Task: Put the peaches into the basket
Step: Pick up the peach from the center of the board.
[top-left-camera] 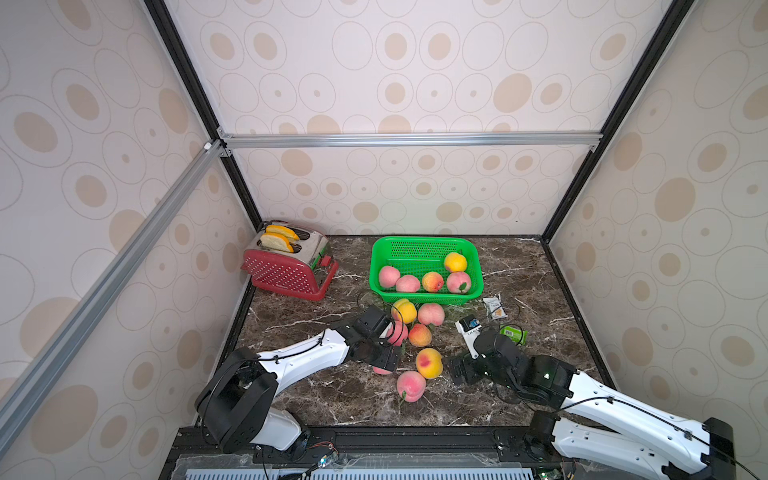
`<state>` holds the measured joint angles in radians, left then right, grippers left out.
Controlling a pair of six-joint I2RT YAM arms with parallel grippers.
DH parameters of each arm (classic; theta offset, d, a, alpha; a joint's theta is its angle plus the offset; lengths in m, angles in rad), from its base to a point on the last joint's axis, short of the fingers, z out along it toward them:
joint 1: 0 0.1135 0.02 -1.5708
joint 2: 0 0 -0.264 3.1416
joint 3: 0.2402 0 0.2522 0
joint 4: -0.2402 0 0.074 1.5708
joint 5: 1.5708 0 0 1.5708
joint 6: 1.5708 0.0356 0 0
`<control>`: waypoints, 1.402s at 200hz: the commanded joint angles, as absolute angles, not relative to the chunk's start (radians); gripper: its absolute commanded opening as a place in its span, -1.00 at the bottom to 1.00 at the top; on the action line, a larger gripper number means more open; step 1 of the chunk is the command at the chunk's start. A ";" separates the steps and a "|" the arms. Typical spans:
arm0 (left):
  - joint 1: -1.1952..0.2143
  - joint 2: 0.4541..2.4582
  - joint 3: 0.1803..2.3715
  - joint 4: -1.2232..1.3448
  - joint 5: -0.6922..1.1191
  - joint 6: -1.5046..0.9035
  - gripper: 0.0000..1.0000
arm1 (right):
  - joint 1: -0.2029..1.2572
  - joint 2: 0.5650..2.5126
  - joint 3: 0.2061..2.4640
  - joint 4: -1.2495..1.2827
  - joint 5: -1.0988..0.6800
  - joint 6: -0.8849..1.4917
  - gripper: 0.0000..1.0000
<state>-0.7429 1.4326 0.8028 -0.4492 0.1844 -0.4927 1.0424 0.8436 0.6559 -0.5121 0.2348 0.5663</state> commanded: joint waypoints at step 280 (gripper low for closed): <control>-0.758 1.391 0.787 -0.443 0.213 -0.525 0.36 | 1.050 0.727 0.663 -0.594 0.352 0.544 0.99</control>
<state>-0.7502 1.4220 0.7784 -0.4232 0.2157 -0.5198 1.0424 0.7280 0.6559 -0.5735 0.3347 0.5457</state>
